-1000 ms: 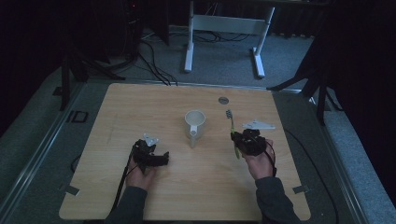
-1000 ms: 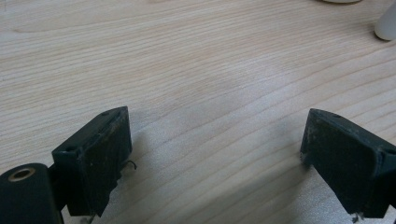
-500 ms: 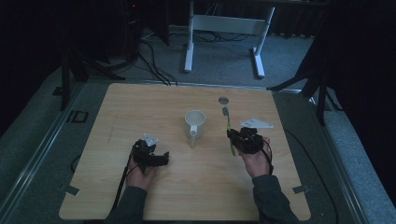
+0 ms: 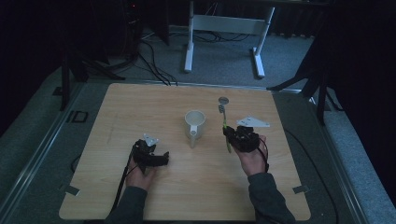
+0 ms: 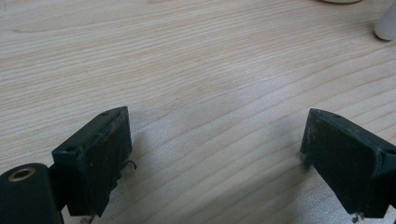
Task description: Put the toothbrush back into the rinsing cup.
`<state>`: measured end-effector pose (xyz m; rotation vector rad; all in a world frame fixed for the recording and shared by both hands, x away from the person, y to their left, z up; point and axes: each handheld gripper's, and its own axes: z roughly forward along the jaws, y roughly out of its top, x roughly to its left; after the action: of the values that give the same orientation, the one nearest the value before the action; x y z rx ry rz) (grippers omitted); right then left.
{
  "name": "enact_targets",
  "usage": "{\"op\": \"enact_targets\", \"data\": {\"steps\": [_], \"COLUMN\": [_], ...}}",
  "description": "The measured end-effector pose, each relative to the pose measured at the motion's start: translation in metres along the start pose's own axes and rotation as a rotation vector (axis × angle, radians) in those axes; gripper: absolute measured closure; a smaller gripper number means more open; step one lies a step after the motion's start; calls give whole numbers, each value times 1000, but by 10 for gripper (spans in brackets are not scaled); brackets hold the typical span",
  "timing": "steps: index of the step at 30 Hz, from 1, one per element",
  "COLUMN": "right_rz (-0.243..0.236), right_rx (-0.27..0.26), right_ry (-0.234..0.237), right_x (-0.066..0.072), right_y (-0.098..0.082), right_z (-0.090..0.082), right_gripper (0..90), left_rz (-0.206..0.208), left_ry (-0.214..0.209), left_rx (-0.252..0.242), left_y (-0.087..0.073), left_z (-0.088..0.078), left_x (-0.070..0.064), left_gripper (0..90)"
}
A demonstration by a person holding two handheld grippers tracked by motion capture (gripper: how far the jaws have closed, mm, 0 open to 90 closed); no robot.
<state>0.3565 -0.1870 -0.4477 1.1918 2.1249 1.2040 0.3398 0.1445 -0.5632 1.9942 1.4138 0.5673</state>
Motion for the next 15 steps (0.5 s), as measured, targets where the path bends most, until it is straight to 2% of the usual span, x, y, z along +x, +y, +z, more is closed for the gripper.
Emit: {"op": "enact_targets", "data": {"steps": [5, 15], "right_rz": [-1, 26], "right_rx": [-23, -62], "right_ry": [4, 27], "right_x": [1, -1], "right_y": [3, 5], "right_z": [1, 4], "right_gripper": [823, 823], "left_rz": [0, -1], "left_ry": [1, 0], "left_rx": [0, -1], "left_y": [0, 0], "left_z": [0, 0], "left_x": [0, 0], "left_gripper": [92, 91]}}
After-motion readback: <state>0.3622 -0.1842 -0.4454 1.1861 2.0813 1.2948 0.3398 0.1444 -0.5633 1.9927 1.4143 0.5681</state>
